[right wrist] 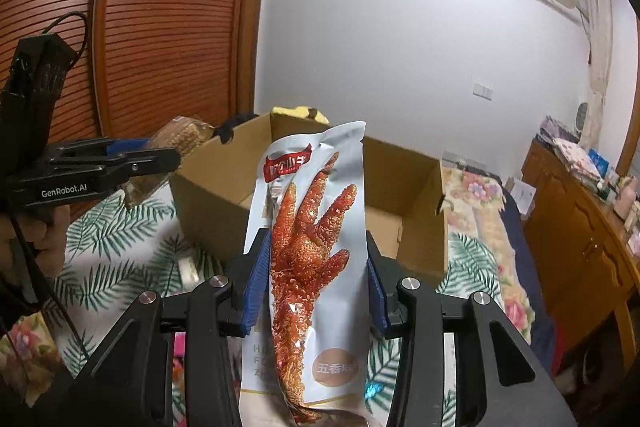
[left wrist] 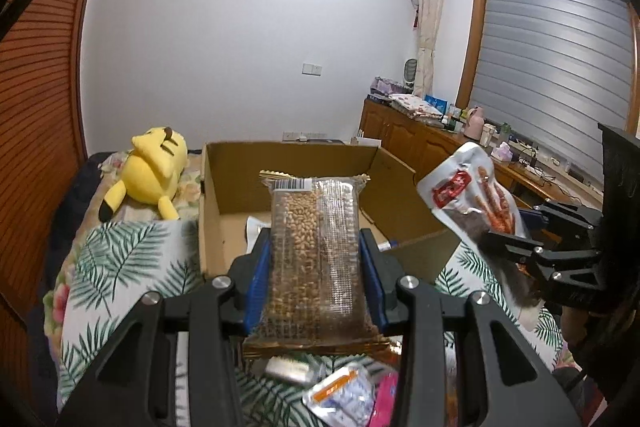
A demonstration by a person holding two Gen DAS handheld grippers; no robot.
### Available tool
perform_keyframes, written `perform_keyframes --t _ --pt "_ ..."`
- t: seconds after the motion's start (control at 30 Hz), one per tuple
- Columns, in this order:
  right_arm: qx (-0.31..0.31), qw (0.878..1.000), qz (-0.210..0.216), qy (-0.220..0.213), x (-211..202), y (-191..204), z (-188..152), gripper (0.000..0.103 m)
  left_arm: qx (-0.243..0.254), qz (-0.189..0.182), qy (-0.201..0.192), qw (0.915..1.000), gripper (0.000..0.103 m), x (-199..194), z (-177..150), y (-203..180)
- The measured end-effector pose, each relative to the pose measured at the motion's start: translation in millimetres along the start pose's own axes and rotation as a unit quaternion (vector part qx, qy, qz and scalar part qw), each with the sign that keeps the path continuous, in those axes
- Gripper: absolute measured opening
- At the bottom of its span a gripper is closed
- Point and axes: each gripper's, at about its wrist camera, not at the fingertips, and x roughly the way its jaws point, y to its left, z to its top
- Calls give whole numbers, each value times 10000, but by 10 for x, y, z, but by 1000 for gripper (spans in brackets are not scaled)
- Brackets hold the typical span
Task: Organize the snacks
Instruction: 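Lift both packs and carry them over the open box, then release granola pack into box with left tool while right tool releases chicken-feet pack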
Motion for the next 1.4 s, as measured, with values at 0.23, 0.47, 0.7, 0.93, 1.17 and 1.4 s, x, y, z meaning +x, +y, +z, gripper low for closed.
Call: perform_keyframes --t 0.23,0.47,0.7,0.93,1.17,1.4 --pt "-82 9999 -91 -43 217 -59 222 43 -45 -52 -63 10000 39 210 242 42" --pt "6 9999 -159 -14 471 -173 330 43 -18 -14 -26 10000 39 481 363 127" --pt "131 9998 -166 -11 723 -303 380 43 -98 -12 49 9999 39 717 364 225" --pt "424 9990 -120 -13 950 -461 414 43 -103 60 121 9999 40 912 333 267" --pt "619 9980 -149 56 1188 -555 456 43 -82 157 224 9996 40 1091 282 251" --pt "618 9978 -136 197 1267 -580 365 42 -24 237 340 9991 43 1206 258 215"
